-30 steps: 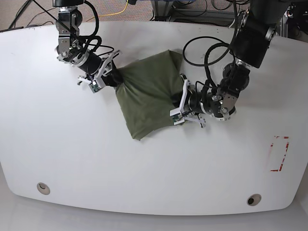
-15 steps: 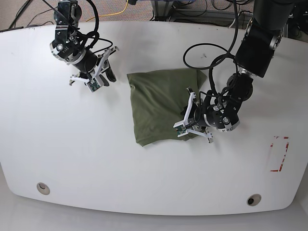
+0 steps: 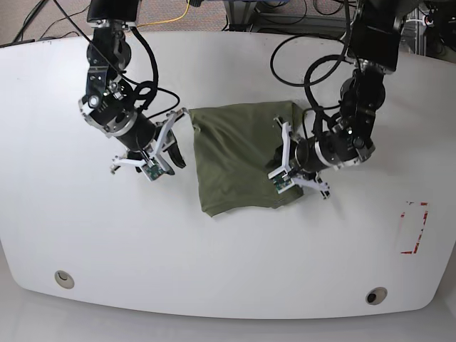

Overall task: Layout the t-shirt on the table in an organized manner, then fold the t-shirt properly
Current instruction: 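Grasp the bundle's sides with both grippers and rotate it square, then open both grippers and lift them away from the folded shirt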

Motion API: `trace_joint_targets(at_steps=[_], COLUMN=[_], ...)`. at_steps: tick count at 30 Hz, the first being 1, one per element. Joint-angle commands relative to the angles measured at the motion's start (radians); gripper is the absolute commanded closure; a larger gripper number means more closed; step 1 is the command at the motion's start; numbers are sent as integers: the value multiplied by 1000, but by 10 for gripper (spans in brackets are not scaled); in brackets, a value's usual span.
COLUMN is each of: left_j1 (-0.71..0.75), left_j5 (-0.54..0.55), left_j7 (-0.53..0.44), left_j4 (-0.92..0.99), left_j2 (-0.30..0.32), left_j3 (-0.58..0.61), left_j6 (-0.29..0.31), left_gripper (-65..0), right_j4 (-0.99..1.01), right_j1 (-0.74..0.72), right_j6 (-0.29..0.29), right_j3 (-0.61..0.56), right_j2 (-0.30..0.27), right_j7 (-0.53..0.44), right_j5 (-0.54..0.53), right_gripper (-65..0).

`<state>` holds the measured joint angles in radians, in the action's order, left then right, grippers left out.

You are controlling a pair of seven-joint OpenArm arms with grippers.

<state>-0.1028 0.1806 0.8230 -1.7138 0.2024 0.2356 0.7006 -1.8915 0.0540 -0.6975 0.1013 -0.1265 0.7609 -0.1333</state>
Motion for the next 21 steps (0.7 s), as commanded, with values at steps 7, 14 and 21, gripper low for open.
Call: trace_joint_targets(at_steps=[7, 14, 21], left_j1=[160, 193, 177], left_j5=[7, 7, 9], left_j7=[-179, -270, -271], left_j4=[-53, 79, 188], left_j2=[-70, -73, -36], left_j3=[-92, -92, -95], left_j6=[-172, -249, -246], left_gripper=[-75, -75, -75], right_j4=[122, 229, 358], right_j1=[-110, -121, -96], right_j6=[-1, -1, -1], right_j3=[-15, -19, -19], right_j2=[54, 55, 55], right_j7=[-27, -129, -248], right_j5=[93, 91, 97], right_gripper=[-138, -138, -138])
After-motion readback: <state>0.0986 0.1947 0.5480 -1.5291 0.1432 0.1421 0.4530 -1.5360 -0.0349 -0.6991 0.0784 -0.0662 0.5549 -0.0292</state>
